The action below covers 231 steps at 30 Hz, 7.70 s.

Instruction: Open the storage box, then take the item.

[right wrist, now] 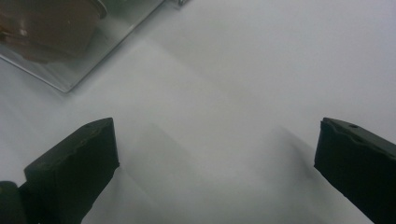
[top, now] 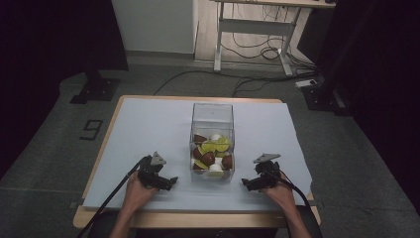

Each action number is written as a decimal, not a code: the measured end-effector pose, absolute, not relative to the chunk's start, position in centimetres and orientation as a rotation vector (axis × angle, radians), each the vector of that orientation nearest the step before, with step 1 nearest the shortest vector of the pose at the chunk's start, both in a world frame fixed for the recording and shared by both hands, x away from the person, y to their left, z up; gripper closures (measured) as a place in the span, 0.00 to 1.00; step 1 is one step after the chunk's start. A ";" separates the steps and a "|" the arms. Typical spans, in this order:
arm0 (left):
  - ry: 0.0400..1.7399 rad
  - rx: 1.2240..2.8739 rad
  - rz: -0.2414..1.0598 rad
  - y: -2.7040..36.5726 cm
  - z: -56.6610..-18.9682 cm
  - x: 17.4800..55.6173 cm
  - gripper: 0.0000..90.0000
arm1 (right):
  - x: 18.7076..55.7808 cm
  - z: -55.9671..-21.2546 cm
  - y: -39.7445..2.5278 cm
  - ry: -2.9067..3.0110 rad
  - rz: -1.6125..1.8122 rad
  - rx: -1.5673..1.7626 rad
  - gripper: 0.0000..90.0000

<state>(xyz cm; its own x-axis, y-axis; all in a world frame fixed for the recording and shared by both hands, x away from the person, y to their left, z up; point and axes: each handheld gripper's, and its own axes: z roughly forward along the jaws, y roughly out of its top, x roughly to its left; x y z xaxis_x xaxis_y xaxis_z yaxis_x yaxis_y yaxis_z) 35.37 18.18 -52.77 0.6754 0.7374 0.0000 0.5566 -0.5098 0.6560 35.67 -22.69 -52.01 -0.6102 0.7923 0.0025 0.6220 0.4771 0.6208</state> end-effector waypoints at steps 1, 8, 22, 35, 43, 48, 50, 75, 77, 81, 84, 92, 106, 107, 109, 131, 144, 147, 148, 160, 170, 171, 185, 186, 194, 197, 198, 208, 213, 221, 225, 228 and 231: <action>0.995 2.249 0.371 18.2 -52.8 35.4 0.00 | 35.7 -52.1 -22.6 2.450 0.843 1.206 0.00; 0.994 2.247 0.371 18.2 -52.8 35.4 0.00 | 35.6 -52.5 -22.6 2.469 0.818 1.204 0.00; 0.997 2.246 0.367 18.3 -52.8 35.4 0.00 | 35.6 -52.5 -22.7 2.472 0.830 1.193 0.00; 0.996 2.245 0.365 18.3 -52.8 35.4 0.00 | 35.1 -51.0 -22.9 2.475 0.914 1.131 0.00; 0.996 2.245 0.365 18.3 -52.8 35.4 0.00 | 34.8 -50.2 -22.8 2.479 0.981 1.095 0.00; 0.996 2.245 0.365 18.3 -52.8 35.4 0.00 | 34.9 -49.3 -23.4 2.453 1.040 1.104 0.01; 0.996 2.244 0.365 18.3 -52.8 35.4 0.00 | 34.9 -49.0 -23.6 2.456 0.997 1.092 0.02; 0.995 2.246 0.367 18.3 -52.8 35.4 0.00 | 34.3 -44.6 -22.5 2.469 0.993 1.033 0.06; 0.995 2.246 0.368 18.3 -52.9 35.4 0.00 | 34.3 -44.3 -22.3 2.480 0.993 1.018 0.05; 0.996 2.246 0.368 18.3 -52.9 35.4 0.00 | 34.5 -43.8 -21.9 2.498 0.989 0.993 0.06; 0.994 2.248 0.367 18.3 -52.8 35.4 0.00 | 34.6 -43.2 -21.6 2.501 1.001 0.976 0.07; 0.995 2.246 0.369 18.3 -52.9 35.4 0.00 | 35.2 -41.9 -20.5 2.528 1.036 0.952 0.14; 0.995 2.246 0.371 18.2 -52.9 35.4 0.00 | 36.1 -40.7 -18.8 2.532 1.111 0.939 0.19; 0.995 2.246 0.371 18.2 -52.9 35.4 0.00 | 36.1 -40.7 -18.7 2.535 1.116 0.939 0.19; 0.995 2.246 0.371 18.2 -52.9 35.4 0.00 | 36.2 -40.6 -18.4 2.533 1.136 0.939 0.20; 0.995 2.247 0.370 18.3 -52.9 35.4 0.00 | 37.7 -40.0 -14.8 2.603 1.140 0.852 0.31; 0.994 2.247 0.370 18.3 -52.9 35.4 0.00 | 38.6 -41.8 -12.5 2.672 1.078 0.773 0.35; 0.994 2.247 0.370 18.3 -52.9 35.4 0.00 | 38.8 -42.1 -12.1 2.674 1.065 0.757 0.34; 0.994 2.247 0.370 18.3 -52.9 35.4 0.00 | 38.9 -42.2 -12.0 2.670 1.065 0.756 0.34; 0.995 2.247 0.370 18.3 -52.9 35.4 0.00 | 39.6 -43.5 -10.1 2.709 0.989 0.701 0.34; 0.995 2.247 0.370 18.2 -52.9 35.4 0.00 | 40.2 -44.3 -9.0 2.736 0.914 0.688 0.30; 0.994 2.247 0.370 18.3 -52.9 35.4 0.00 | 40.3 -44.4 -8.9 2.735 0.899 0.688 0.30; 0.995 2.246 0.370 18.2 -52.9 35.4 0.00 | 41.0 -45.0 -8.5 2.764 0.879 0.734 0.43; 0.994 2.247 0.370 18.2 -52.9 35.4 0.00 | 41.0 -45.0 -8.5 2.762 0.878 0.741 0.43; 0.995 2.246 0.370 18.2 -52.9 35.4 0.00 | 40.7 -44.8 -8.6 2.748 0.881 0.758 0.44; 0.995 2.246 0.370 18.2 -52.9 35.4 0.00 | 40.5 -44.5 -8.7 2.733 0.902 0.753 0.44; 0.994 2.247 0.370 18.2 -52.9 35.4 0.00 | 40.5 -44.3 -8.7 2.732 0.909 0.745 0.44; 0.994 2.246 0.370 18.2 -52.9 35.4 0.00 | 39.8 -43.0 -9.2 2.692 0.956 0.722 0.44; 0.994 2.247 0.371 18.3 -52.9 35.4 0.00 | 39.4 -42.3 -9.5 2.664 0.979 0.711 0.44; 0.994 2.247 0.370 18.3 -52.9 35.4 0.00 | 39.0 -41.3 -10.2 2.616 1.000 0.701 0.44; 0.994 2.246 0.370 18.2 -52.9 35.4 0.00 | 38.8 -40.9 -10.5 2.594 1.010 0.702 0.44; 0.994 2.246 0.370 18.2 -52.9 35.3 0.00 | 38.6 -40.7 -10.7 2.586 1.004 0.701 0.44; 0.994 2.246 0.370 18.2 -52.9 35.3 0.00 | 38.6 -40.6 -11.0 2.577 0.997 0.705 0.44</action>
